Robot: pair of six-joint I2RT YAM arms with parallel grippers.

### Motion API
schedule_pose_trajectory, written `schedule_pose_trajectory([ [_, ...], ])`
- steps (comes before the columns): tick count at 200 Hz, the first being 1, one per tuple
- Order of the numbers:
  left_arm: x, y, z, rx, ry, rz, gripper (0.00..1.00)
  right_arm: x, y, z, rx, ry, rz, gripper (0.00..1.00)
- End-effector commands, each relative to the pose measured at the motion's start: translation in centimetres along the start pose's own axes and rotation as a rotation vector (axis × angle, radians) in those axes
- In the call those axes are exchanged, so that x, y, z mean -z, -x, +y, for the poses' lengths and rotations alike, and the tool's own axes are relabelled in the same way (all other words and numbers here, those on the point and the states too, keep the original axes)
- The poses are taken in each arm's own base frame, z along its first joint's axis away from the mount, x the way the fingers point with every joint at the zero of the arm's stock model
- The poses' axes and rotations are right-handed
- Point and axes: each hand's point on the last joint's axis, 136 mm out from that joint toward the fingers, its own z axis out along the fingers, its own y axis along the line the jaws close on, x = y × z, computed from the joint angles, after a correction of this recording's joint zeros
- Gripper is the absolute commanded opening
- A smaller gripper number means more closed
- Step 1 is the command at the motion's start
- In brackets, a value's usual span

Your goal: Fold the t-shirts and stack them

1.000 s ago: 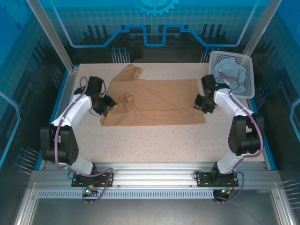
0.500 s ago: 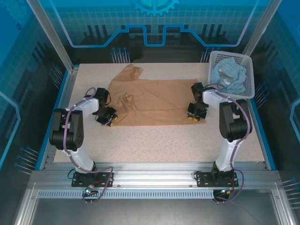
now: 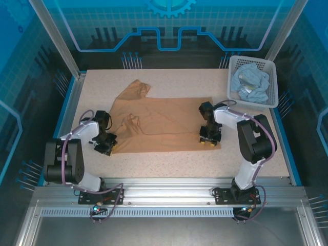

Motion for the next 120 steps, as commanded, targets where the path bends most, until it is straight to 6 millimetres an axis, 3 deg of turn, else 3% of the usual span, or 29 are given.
schedule_pose_trajectory([
  [1,4.3,1.1,-3.2,-0.132,-0.107,-0.105,0.35,2.9,-0.2,1.3,0.039,0.054,-0.099,0.42],
  [22,6.9,-0.5,-9.9,-0.363,-0.213,-0.124,0.36,4.9,1.0,3.5,0.120,0.124,-0.186,0.43],
  [41,7.1,-3.8,-14.7,-0.578,-0.225,-0.094,0.36,5.4,1.6,5.9,0.173,0.205,-0.193,0.39],
  [57,6.6,-5.9,-17.5,-0.676,-0.228,-0.080,0.36,5.5,1.8,7.4,0.196,0.256,-0.176,0.36],
  [89,4.0,-7.2,-20.1,-0.700,-0.203,-0.003,0.31,5.5,2.1,7.9,0.188,0.259,-0.172,0.34],
  [120,1.8,-6.5,-19.9,-0.713,-0.124,0.009,0.31,5.0,1.8,7.4,0.182,0.242,-0.162,0.33],
])
